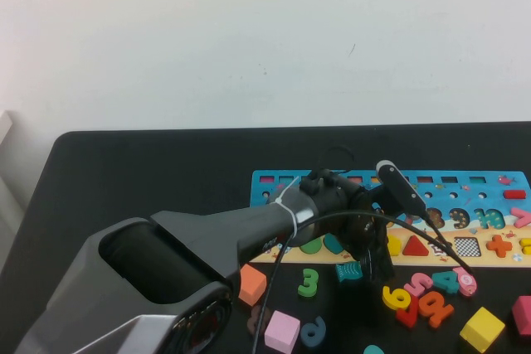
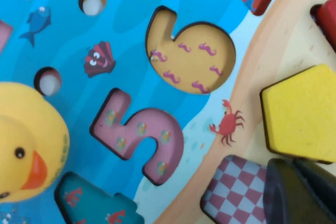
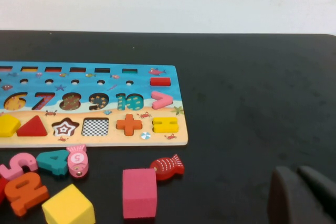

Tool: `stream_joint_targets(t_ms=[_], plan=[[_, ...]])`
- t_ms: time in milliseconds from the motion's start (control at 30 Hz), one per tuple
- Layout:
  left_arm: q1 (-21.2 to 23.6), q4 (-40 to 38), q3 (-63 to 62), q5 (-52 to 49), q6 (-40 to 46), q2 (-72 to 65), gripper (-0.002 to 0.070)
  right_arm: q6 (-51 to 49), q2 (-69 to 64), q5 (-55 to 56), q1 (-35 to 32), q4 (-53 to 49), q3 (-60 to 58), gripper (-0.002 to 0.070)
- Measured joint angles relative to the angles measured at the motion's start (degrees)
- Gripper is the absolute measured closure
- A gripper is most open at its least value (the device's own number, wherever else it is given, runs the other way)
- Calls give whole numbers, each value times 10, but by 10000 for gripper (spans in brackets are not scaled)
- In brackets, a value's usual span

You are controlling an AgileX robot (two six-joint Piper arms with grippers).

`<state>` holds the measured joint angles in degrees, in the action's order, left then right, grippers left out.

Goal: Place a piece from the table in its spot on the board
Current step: Place the "Pentagon" into the hole of the Pentagon

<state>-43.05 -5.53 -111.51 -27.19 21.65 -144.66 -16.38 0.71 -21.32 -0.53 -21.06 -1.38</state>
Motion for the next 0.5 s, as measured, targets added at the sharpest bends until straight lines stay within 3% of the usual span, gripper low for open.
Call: stream_joint_targets(t_ms=[500], plan=[[0, 48, 0, -45, 0, 60, 676, 0, 0, 0, 0, 0, 0, 657]])
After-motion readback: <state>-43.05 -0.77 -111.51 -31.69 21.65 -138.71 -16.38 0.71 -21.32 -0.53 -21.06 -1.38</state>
